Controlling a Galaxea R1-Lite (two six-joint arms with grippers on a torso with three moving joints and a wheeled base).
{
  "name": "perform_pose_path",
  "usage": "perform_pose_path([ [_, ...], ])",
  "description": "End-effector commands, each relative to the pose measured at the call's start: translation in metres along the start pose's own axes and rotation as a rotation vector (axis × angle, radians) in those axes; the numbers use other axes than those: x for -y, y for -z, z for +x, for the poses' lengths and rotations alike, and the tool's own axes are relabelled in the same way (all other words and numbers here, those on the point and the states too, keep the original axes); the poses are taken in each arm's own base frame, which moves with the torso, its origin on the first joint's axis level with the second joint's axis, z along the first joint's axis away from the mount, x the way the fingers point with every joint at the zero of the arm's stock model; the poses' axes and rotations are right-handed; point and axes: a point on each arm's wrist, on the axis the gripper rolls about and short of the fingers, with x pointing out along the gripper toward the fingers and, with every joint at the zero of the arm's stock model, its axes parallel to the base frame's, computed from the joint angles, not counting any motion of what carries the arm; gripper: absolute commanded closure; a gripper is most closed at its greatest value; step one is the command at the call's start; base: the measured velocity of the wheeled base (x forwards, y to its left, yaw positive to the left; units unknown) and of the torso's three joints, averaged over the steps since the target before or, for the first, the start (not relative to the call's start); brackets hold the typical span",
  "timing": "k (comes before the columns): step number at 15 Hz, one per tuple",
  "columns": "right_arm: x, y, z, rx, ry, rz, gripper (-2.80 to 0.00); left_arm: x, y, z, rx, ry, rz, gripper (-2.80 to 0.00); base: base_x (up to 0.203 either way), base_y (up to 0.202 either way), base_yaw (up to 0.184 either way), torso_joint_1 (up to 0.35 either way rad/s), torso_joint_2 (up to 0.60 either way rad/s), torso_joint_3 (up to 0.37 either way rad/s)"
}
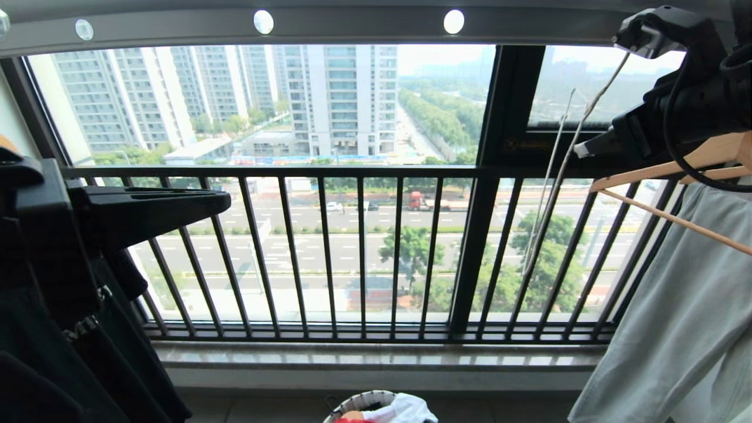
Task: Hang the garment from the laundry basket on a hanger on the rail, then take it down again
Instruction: Hang the clothes rack on the clothesline
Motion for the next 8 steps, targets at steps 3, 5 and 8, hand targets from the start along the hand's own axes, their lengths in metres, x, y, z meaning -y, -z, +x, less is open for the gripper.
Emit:
perform_pose_path([
  [3, 0.001, -0.002, 0.000, 0.019, 0.006, 0.012, -2.80, 0.000, 0.000, 0.001, -0.004, 0.003, -0.001, 0.00, 0.000, 0.000, 0.000, 0.000, 0.00, 0.000],
  [5, 0.001, -0.003, -0.006, 0.032, 0.011, 0.027, -2.80, 0.000, 0.000, 0.001, -0.004, 0.003, -0.001, 0.00, 0.000, 0.000, 0.000, 0.000, 0.00, 0.000],
  [8, 0.002, -0.004, -0.016, 0.055, 0.019, 0.056, -2.80, 0.000, 0.001, 0.001, -0.006, 0.002, -0.001, 0.00, 0.000, 0.000, 0.000, 0.000, 0.00, 0.000],
])
